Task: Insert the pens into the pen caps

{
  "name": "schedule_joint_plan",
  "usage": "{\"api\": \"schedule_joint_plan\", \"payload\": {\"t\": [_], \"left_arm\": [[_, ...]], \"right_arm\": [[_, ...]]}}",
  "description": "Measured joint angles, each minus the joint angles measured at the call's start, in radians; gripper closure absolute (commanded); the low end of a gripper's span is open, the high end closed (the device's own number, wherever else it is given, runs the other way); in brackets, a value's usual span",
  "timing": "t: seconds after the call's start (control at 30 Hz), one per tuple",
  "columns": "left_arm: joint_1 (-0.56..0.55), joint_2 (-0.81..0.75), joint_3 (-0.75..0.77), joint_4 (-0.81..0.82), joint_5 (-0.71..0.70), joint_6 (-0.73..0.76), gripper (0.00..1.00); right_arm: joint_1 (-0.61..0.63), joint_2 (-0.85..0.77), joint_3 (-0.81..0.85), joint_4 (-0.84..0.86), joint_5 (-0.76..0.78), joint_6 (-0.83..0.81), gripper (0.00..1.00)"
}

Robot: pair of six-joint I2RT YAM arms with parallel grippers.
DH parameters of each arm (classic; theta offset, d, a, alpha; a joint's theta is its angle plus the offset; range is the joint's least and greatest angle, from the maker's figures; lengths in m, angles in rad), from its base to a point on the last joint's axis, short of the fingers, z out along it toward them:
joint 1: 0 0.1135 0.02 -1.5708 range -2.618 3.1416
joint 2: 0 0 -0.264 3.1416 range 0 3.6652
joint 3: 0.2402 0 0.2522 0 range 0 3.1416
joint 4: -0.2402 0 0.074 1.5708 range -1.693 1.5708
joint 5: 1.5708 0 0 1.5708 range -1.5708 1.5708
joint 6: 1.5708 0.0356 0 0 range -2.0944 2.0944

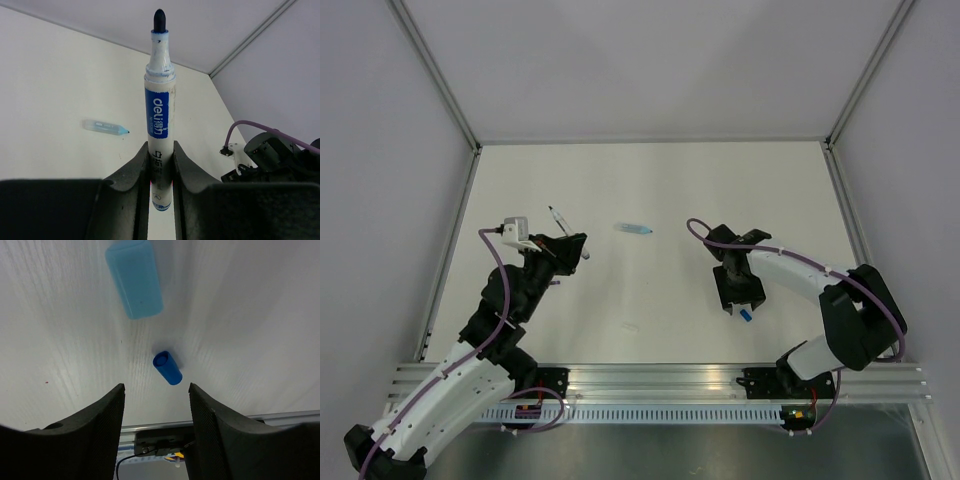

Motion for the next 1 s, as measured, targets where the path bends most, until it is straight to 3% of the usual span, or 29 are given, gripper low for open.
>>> {"api": "schedule_joint_plan", "payload": {"t": [0.53, 1.0], "left_arm": [[0.0, -0.027, 0.0, -0.016, -0.002, 0.0, 0.98], [0.0, -0.032, 0.0, -0.023, -0.025, 0.0, 0.98]], "right_arm": [[-0.013, 0.126, -0.019, 0.031, -0.037, 0.007, 0.36], [-0.027, 0.15, -0.019, 0.012, -0.092, -0.016, 0.58]]}}
